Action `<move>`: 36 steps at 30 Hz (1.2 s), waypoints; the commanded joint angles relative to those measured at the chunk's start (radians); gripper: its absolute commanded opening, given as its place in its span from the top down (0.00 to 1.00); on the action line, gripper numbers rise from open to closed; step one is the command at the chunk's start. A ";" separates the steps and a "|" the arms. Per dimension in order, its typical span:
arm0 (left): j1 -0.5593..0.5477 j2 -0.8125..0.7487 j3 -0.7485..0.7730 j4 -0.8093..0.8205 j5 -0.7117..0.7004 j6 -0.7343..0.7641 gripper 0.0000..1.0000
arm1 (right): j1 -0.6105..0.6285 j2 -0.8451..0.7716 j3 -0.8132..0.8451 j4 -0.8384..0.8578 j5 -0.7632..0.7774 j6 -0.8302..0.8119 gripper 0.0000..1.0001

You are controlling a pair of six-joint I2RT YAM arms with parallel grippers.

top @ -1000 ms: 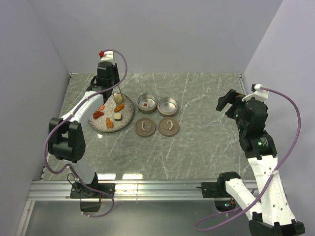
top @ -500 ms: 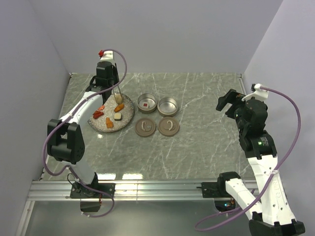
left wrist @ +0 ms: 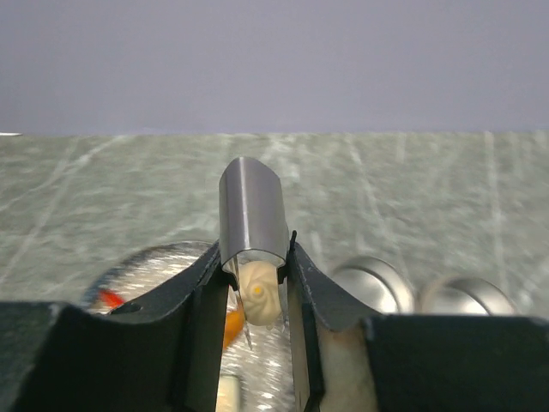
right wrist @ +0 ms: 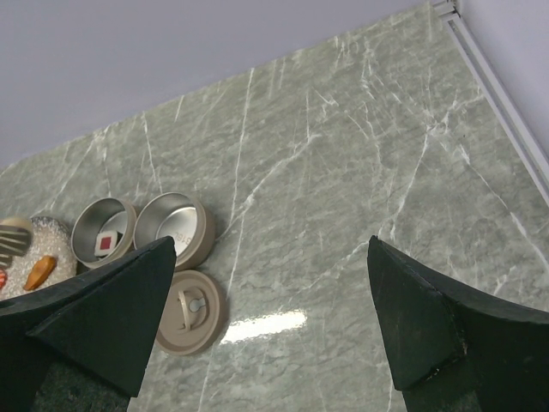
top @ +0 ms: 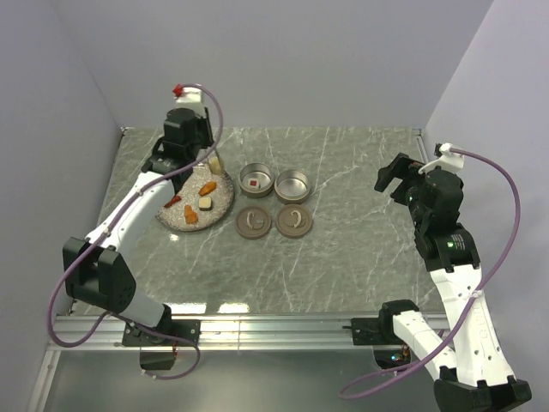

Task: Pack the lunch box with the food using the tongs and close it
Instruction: Place the food into the lunch box

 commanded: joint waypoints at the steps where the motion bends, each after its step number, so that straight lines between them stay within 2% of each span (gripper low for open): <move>1: -0.109 -0.035 0.029 -0.003 -0.017 0.015 0.76 | 0.004 -0.005 0.043 0.040 -0.005 -0.007 0.00; 9: -0.224 0.039 0.161 -0.032 0.004 0.005 0.76 | 0.004 -0.032 0.028 0.029 -0.007 0.002 0.00; 20: -0.266 0.157 0.276 -0.066 0.024 0.000 0.76 | 0.004 -0.074 0.014 0.003 0.026 -0.004 0.00; 36: -0.408 0.313 0.448 -0.089 0.032 -0.052 0.76 | 0.004 -0.072 -0.001 0.008 0.030 0.001 0.00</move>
